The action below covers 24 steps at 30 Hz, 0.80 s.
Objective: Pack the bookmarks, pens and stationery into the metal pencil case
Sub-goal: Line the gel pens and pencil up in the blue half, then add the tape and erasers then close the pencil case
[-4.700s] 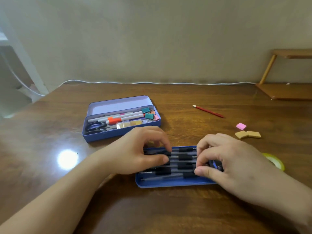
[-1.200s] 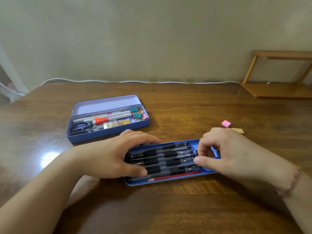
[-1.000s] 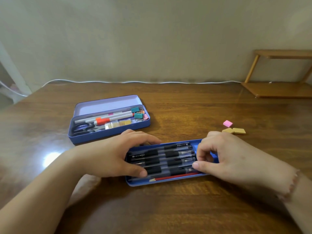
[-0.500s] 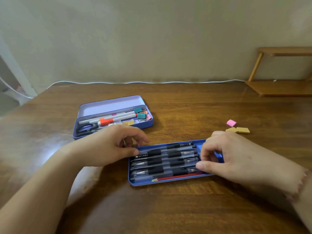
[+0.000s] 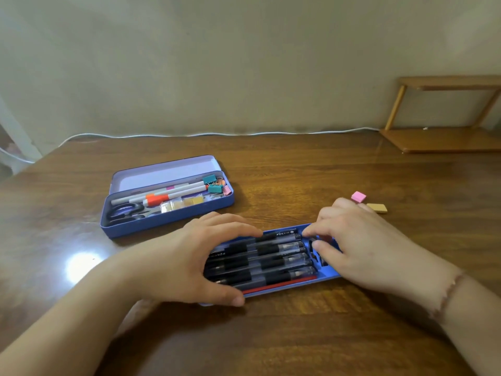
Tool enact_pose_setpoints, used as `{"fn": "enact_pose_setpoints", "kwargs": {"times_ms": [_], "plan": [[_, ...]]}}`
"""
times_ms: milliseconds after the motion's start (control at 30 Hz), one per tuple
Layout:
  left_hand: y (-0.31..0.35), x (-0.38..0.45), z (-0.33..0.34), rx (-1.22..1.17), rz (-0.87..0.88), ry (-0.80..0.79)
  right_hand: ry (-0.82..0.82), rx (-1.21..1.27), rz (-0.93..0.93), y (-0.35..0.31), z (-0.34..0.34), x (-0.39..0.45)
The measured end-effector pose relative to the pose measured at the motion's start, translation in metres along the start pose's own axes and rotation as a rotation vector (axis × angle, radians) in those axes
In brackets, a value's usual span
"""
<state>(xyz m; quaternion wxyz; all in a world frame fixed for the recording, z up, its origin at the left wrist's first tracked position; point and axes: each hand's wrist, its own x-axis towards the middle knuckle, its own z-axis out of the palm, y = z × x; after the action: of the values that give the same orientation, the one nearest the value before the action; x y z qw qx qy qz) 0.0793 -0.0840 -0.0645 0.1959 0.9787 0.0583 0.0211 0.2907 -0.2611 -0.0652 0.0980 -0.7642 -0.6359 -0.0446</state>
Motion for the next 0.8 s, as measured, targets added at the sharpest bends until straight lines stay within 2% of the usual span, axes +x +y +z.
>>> {"fn": "enact_pose_setpoints", "kwargs": {"times_ms": [133, 200, 267, 333, 400, 500, 567, 600, 667, 733, 800], "plan": [[0.002, 0.0, 0.0, 0.0, -0.002, -0.012, -0.005, 0.049, -0.009, 0.01, -0.012, 0.001], [0.003, 0.0, 0.0, -0.006, -0.003, -0.012, 0.114, 0.109, 0.098, 0.035, -0.028, 0.0], [0.003, -0.001, 0.001, -0.01, 0.003, -0.005, 0.192, 0.13, 0.291, 0.067, -0.045, -0.005], [0.004, -0.001, 0.0, -0.017, 0.003, -0.01, 0.07, 0.106, 0.456, 0.093, -0.054, -0.012], [0.003, -0.001, -0.001, -0.025, 0.0, -0.017, -0.176, 0.139, 0.522, 0.103, -0.055, -0.02], [0.0, -0.002, -0.003, -0.01, -0.003, 0.0, -0.531, 0.285, 0.529, 0.089, -0.053, -0.025], [-0.001, -0.003, -0.002, -0.015, -0.008, 0.003, -0.602, 0.224, 0.453, 0.079, -0.05, -0.024], [0.0, -0.002, -0.001, -0.015, -0.002, 0.007, -0.579, 0.143, 0.395, 0.074, -0.049, -0.022], [0.002, 0.0, 0.002, -0.006, 0.012, 0.004, -0.401, 0.087, 0.273, 0.064, -0.046, -0.016], [0.004, 0.001, 0.004, 0.013, 0.009, -0.006, -0.175, 0.185, 0.13, 0.051, -0.038, -0.01], [0.003, 0.002, 0.004, 0.023, 0.008, -0.003, -0.104, 0.262, 0.035, 0.032, -0.029, -0.005]]}}
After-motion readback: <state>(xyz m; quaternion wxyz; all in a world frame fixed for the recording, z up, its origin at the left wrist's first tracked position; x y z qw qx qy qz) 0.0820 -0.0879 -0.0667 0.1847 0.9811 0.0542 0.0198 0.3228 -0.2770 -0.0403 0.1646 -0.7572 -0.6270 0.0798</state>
